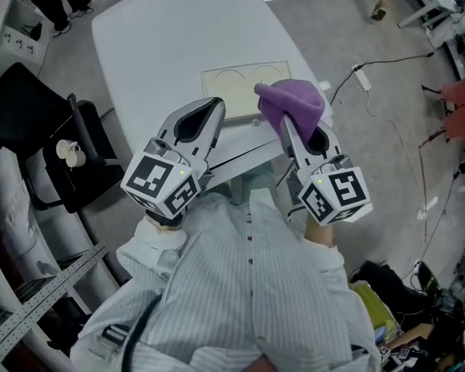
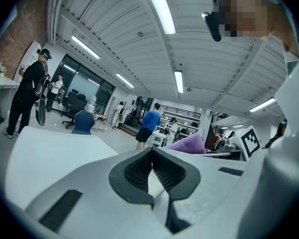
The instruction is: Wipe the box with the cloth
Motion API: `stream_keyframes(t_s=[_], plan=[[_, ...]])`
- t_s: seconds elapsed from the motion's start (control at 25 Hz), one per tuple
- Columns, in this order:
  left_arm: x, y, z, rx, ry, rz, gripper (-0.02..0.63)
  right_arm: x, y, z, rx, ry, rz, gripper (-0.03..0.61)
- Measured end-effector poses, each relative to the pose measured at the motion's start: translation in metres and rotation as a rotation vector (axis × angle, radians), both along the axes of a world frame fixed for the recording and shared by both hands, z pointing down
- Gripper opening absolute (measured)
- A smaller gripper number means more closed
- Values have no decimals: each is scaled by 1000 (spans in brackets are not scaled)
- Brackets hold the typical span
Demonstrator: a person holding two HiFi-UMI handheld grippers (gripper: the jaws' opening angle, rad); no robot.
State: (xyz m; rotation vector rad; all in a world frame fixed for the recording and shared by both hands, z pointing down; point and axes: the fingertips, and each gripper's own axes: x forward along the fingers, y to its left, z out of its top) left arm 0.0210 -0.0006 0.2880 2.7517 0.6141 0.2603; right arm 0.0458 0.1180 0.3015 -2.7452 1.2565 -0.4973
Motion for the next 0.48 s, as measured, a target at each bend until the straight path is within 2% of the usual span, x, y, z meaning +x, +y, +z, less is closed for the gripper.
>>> stream_keyframes(t_s=[0.24, 0.48], plan=[[49, -6, 5, 6, -20, -84, 11, 58, -10, 11, -15, -35, -96, 66], [92, -11, -2, 17, -36, -194, 11, 110, -27, 3, -19, -51, -235, 66]])
